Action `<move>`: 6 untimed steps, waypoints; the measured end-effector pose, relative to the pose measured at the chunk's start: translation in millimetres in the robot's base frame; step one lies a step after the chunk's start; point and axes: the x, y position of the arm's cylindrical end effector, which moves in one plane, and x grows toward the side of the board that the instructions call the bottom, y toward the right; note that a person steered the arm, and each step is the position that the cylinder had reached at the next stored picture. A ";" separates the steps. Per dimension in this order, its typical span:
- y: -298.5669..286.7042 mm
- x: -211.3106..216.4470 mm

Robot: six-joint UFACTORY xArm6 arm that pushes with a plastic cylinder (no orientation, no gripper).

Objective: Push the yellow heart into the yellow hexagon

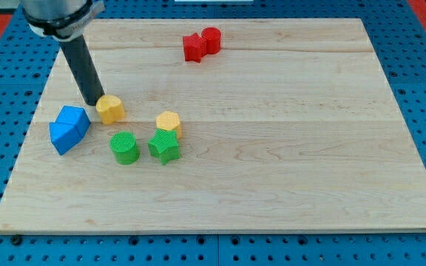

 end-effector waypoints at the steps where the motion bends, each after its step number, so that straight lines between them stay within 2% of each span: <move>1: 37.5 22.1; 3: -3.6 35.8; 4: 9.1 56.3; 6: 89.8 44.4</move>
